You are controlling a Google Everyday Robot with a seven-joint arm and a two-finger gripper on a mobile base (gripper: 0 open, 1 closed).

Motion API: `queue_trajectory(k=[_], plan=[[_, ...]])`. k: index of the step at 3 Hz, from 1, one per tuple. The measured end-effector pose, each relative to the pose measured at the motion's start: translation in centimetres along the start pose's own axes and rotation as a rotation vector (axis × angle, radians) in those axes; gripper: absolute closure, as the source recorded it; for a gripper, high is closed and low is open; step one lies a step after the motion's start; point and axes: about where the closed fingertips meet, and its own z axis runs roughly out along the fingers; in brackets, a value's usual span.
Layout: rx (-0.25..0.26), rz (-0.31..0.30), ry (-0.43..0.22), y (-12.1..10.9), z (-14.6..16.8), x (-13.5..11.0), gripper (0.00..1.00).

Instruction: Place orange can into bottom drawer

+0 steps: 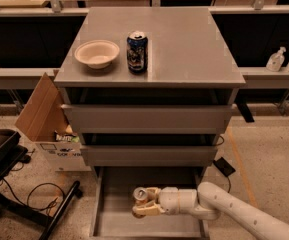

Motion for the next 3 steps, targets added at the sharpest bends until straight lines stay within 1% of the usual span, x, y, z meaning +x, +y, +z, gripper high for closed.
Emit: queue_trajectory(k=[1, 2, 3], plan=[[0.000, 0.000, 0.000, 0.0, 0.0, 0.0, 1.00], [-0.005, -0.003, -0.009, -2.2, 2.4, 1.2, 1.00], [0.014, -0.005, -0.030, -6.1, 5.5, 3.7, 1.00]])
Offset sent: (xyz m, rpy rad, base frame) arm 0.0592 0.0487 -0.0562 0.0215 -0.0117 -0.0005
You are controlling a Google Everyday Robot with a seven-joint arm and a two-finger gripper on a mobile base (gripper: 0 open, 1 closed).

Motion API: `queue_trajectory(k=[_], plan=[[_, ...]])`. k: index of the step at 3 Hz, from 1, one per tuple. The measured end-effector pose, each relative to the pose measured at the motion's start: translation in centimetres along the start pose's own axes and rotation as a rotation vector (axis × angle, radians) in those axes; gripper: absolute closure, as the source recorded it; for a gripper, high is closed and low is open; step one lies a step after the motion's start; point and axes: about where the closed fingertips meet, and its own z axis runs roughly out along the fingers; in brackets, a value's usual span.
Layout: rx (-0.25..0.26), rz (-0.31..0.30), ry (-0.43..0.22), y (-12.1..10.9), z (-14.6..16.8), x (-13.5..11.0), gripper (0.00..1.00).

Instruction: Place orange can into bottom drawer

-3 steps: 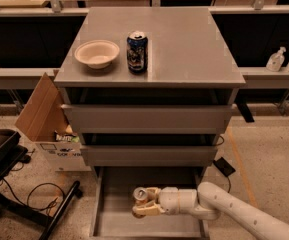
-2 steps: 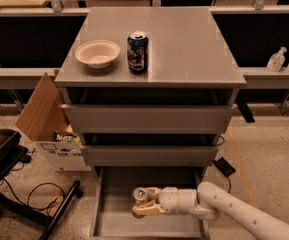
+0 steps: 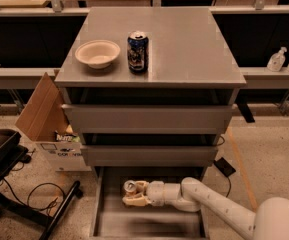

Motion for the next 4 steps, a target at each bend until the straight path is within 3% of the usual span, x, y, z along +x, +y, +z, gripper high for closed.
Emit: queue_trajectory(k=[1, 3, 4], plan=[[0.029, -0.046, 0.007, -5.4, 2.3, 4.6, 1.00], [0.068, -0.102, 0.029, -8.7, 3.7, 10.8, 1.00], [0.080, -0.076, 0.001, -9.1, 5.4, 14.5, 1.00]])
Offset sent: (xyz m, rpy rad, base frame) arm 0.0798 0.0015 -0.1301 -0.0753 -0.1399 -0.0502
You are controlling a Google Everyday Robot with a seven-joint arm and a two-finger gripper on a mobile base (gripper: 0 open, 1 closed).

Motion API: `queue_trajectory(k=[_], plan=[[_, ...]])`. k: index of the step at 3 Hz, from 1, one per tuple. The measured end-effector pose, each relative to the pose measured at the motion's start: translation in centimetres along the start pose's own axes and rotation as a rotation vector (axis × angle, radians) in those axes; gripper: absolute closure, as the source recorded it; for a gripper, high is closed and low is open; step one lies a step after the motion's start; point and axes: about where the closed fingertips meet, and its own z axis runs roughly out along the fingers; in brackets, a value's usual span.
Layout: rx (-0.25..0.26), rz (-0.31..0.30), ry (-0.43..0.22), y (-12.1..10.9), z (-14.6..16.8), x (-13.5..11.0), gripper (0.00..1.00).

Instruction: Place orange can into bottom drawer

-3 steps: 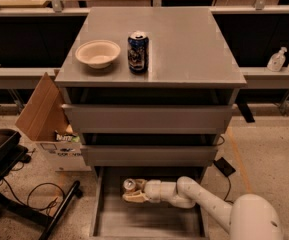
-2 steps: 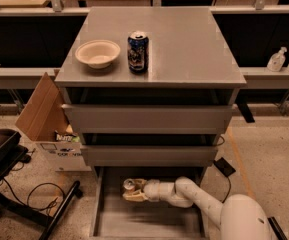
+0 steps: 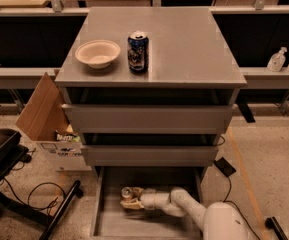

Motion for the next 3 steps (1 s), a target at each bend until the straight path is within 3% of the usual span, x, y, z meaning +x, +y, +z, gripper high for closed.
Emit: queue_trajectory(k=[1, 2, 3], plan=[[0.002, 0.000, 0.000, -0.07, -0.04, 0.04, 1.00], [-0.001, 0.001, -0.001, 0.07, 0.16, 0.02, 0.82], [-0.007, 0.002, -0.002, 0.27, 0.48, 0.00, 0.51]])
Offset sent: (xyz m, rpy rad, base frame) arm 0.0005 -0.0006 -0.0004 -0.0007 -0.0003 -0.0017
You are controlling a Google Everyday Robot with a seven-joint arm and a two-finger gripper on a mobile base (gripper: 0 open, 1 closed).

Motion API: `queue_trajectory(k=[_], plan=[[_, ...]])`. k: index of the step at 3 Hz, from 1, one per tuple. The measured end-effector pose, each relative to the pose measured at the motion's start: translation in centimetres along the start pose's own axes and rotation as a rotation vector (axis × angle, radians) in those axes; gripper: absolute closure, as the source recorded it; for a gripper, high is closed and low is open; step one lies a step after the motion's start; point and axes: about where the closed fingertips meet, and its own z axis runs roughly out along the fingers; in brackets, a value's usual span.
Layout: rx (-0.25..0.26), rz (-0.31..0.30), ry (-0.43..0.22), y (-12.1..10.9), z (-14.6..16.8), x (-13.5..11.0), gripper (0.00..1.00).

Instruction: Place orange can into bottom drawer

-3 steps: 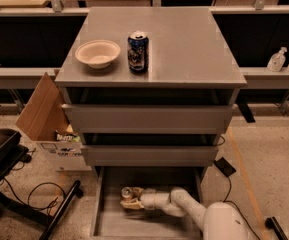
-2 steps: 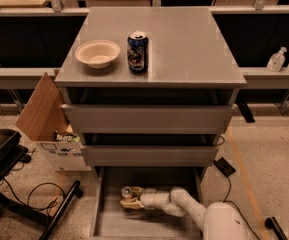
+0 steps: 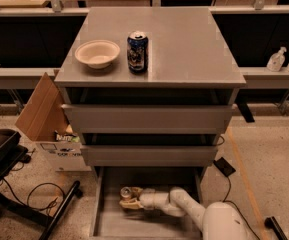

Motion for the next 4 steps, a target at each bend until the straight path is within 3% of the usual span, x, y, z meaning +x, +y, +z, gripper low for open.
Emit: queue_trajectory(k=[2, 4], plan=[[-0.007, 0.002, -0.002, 0.26, 0.41, -0.03, 0.04], [-0.009, 0.002, -0.003, 0.34, 0.53, -0.04, 0.00]])
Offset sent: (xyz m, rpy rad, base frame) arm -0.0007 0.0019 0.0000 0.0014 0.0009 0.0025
